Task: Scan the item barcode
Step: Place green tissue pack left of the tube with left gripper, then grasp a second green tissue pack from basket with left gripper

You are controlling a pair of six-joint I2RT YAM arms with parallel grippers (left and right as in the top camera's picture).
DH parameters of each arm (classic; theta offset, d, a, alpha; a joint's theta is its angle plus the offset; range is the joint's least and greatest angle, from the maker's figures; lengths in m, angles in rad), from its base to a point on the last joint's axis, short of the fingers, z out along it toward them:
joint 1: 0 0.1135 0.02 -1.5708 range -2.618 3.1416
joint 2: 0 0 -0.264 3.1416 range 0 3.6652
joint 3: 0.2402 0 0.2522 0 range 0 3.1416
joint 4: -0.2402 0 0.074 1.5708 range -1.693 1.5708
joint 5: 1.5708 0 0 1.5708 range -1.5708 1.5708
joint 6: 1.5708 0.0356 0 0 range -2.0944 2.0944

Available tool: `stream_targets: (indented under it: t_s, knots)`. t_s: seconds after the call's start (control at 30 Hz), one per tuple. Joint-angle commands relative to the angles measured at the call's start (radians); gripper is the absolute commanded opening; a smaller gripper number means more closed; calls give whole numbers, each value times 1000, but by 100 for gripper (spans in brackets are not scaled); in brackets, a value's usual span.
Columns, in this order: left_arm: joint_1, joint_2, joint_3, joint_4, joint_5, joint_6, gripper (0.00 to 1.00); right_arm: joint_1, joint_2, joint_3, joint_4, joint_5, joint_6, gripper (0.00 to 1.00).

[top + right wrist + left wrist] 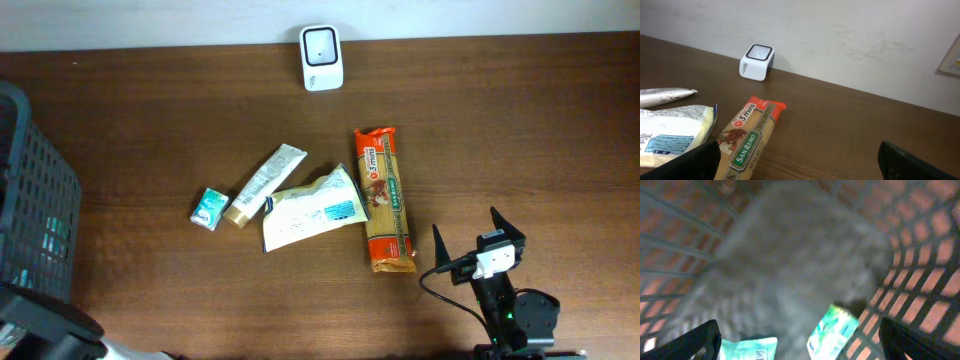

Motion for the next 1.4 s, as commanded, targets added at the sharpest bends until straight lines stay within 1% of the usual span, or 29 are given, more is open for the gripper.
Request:
stream_targets:
  t_s: [0.0, 0.13, 0.23, 0.3, 0.33, 0.47, 0.5, 0.57, 0.6, 0.67, 0.7, 0.8, 0.83, 0.87, 0.9, 0.97, 1.0, 1.03, 1.1, 1.17, 1.23, 1.3, 1.37]
  knots:
    - [4, 84, 1, -45, 32, 180, 99, -7, -6, -9, -1, -5, 8, 99]
    - [10, 182, 0, -103, 33, 252, 100, -7, -6, -9, -1, -5, 8, 99]
    - [20, 248, 0, -129, 36, 270, 100, -7, -6, -9, -1, -5, 8, 98]
    - [23, 266, 0, -132, 73, 293, 100, -7, -6, -9, -1, -5, 8, 99]
    - [23, 275, 0, -137, 105, 328, 100, -7, -6, -9, -1, -5, 7, 99]
    - [23, 305, 0, -136, 116, 337, 99, -7, -6, -9, -1, -5, 8, 99]
    - [23, 313, 0, -135, 105, 336, 90, -7, -6, -9, -1, -5, 8, 99]
    - [23, 316, 0, -129, 52, 335, 65, -7, -6, -9, -1, -5, 7, 99]
    - [23, 316, 0, -120, 11, 310, 59, -7, -6, -9, -1, -5, 7, 99]
    - [23, 316, 0, -98, -101, 210, 50, -7, -6, -9, -1, -5, 8, 99]
    - [23, 316, 0, -92, -133, 179, 47, -7, -6, -9, -1, -5, 7, 99]
    - [23, 316, 0, -82, -140, 137, 37, -7, -6, -9, -1, -5, 8, 99]
    - [23, 316, 0, -81, -139, 129, 21, -7, -6, -9, -1, -5, 8, 99]
    - [23, 315, 1, -81, -140, 117, 9, -7, -6, -9, -1, -5, 7, 99]
    - [23, 315, 4, -81, -140, 97, 0, -7, -6, -9, -1, -5, 8, 99]
    - [23, 315, 14, -85, -138, 79, 0, -7, -6, -9, -1, -5, 8, 99]
    - [23, 315, 24, -92, -138, 51, 0, -7, -6, -9, -1, -5, 7, 99]
    - [23, 315, 57, -117, -129, 18, 0, -7, -6, -9, -1, -5, 8, 99]
    - [23, 315, 139, -175, -93, -12, 0, -7, -6, -9, -1, -5, 7, 99]
    - [23, 312, 254, -245, -9, -24, 0, -7, -6, -9, -1, -5, 8, 99]
    - [23, 309, 414, -325, 66, -81, 0, -7, -6, -9, -1, -5, 8, 99]
    - [21, 304, 531, -380, 159, -98, 0, -7, -6, -9, -1, -5, 8, 99]
    - [15, 301, 634, -435, 195, -105, 0, -7, -6, -9, -1, -5, 8, 99]
